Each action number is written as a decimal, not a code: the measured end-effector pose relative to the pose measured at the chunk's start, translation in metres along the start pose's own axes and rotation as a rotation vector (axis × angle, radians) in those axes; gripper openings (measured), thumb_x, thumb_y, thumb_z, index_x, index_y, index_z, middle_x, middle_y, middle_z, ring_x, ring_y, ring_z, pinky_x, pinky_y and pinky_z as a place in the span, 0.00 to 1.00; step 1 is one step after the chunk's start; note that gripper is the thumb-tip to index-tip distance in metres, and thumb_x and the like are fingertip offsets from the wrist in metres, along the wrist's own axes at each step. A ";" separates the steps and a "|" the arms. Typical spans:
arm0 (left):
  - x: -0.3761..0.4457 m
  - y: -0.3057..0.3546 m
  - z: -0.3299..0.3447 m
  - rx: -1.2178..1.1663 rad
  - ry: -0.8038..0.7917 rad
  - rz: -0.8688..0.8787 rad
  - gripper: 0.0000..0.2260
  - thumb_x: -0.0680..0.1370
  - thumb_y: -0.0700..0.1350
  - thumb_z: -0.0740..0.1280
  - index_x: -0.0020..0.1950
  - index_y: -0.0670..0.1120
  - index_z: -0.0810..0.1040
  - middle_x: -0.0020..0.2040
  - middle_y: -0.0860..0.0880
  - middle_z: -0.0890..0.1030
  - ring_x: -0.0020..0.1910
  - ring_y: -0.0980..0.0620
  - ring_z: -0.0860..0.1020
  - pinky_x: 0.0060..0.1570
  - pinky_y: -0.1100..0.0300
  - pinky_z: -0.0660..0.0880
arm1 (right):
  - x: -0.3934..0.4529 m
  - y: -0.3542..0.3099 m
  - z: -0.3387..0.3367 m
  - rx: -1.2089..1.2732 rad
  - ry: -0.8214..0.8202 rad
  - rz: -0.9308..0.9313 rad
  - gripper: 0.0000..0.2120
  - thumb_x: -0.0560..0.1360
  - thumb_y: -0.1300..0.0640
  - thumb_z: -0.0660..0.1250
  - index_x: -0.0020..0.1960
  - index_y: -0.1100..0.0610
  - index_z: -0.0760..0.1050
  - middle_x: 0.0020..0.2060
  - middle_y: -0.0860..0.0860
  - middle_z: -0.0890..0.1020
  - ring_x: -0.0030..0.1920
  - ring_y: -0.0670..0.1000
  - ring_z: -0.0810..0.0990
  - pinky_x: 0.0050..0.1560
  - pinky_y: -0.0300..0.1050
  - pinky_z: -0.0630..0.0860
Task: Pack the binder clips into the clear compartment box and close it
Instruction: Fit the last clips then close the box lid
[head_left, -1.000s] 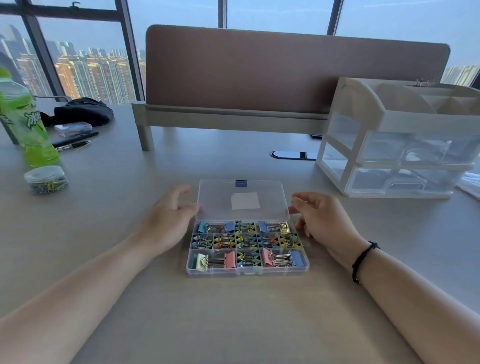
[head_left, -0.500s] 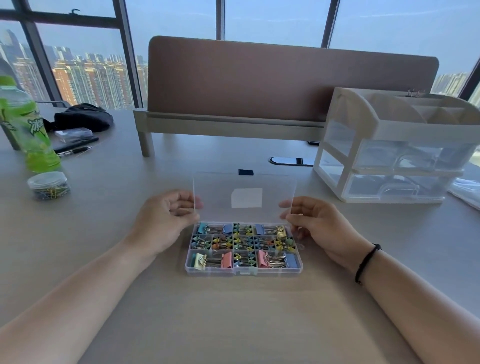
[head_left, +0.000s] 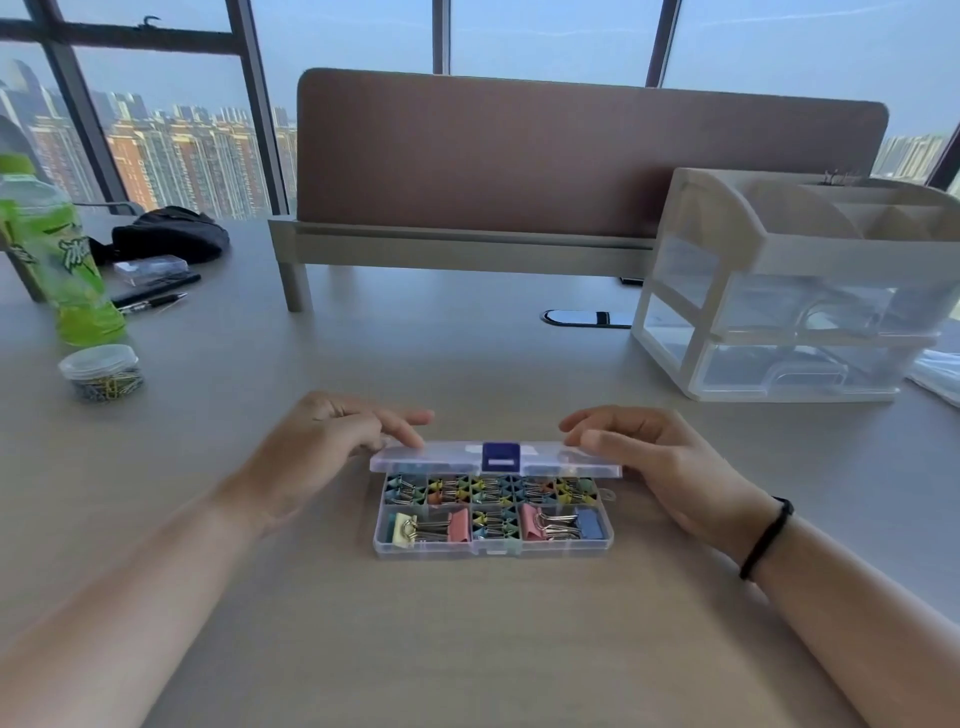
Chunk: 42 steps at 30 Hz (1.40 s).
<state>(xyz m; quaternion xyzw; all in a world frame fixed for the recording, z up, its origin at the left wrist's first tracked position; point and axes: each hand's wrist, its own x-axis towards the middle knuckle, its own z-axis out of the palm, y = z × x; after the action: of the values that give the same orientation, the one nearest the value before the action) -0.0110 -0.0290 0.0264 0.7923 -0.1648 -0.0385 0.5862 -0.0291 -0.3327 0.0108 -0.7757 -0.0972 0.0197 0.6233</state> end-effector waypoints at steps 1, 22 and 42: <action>-0.001 0.000 0.001 0.032 -0.040 0.021 0.12 0.74 0.39 0.63 0.39 0.45 0.87 0.53 0.54 0.86 0.59 0.60 0.80 0.61 0.58 0.73 | -0.002 -0.002 0.001 -0.066 -0.023 -0.016 0.20 0.60 0.44 0.75 0.44 0.57 0.85 0.55 0.48 0.83 0.54 0.52 0.83 0.56 0.48 0.78; -0.007 -0.006 0.027 0.819 -0.399 0.187 0.19 0.81 0.61 0.54 0.72 0.66 0.59 0.76 0.69 0.54 0.75 0.69 0.47 0.75 0.61 0.51 | -0.015 -0.012 0.031 -1.092 -0.406 -0.104 0.35 0.71 0.25 0.51 0.75 0.30 0.44 0.77 0.38 0.47 0.76 0.41 0.41 0.77 0.47 0.46; -0.011 0.000 0.032 1.155 -0.460 0.200 0.35 0.74 0.75 0.45 0.75 0.68 0.33 0.77 0.65 0.34 0.75 0.63 0.31 0.76 0.57 0.35 | -0.019 -0.018 0.037 -1.219 -0.413 -0.128 0.46 0.70 0.25 0.49 0.79 0.45 0.37 0.78 0.44 0.43 0.77 0.45 0.40 0.74 0.39 0.42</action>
<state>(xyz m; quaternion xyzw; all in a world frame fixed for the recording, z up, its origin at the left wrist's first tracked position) -0.0293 -0.0549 0.0148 0.9332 -0.3544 -0.0578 0.0138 -0.0557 -0.2967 0.0183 -0.9634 -0.2549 0.0729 0.0395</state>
